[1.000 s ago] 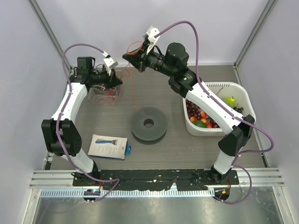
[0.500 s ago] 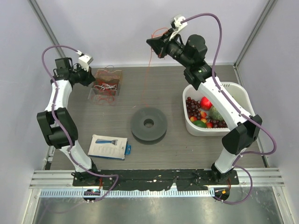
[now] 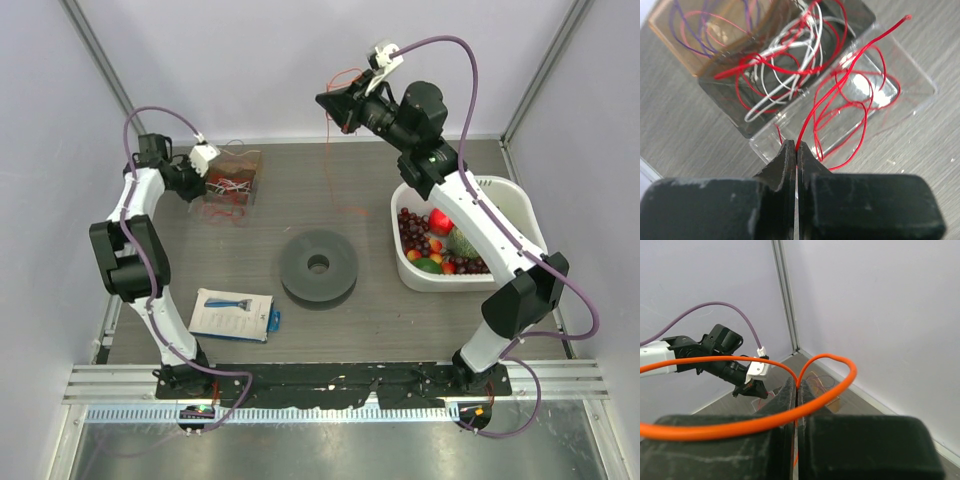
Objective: Wrap the cables
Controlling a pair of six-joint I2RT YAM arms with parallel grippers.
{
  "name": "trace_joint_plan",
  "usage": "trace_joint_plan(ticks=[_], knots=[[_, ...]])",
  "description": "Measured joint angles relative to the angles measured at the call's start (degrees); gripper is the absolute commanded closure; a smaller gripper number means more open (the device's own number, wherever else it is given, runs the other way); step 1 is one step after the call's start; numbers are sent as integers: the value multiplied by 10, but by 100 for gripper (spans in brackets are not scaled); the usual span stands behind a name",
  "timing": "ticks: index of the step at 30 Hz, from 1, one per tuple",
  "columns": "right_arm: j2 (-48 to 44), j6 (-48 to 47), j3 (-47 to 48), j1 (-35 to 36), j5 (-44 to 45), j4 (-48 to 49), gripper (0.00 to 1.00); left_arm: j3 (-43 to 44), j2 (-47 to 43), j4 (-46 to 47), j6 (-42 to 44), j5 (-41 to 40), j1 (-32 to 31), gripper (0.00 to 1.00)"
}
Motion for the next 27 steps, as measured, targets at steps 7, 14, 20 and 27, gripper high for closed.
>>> trace_joint_plan(ticks=[7, 14, 20, 27], knots=[[-5, 0, -10, 0, -5, -14, 99, 0, 12, -67, 79, -41, -3, 35], [-12, 1, -11, -1, -14, -22, 99, -2, -43, -73, 43, -32, -3, 21], [-16, 8, 7, -1, -20, -27, 99, 11, -165, -29, -87, 55, -7, 16], [-23, 50, 26, -3, -94, -5, 99, 19, -250, 85, -261, 167, -95, 21]])
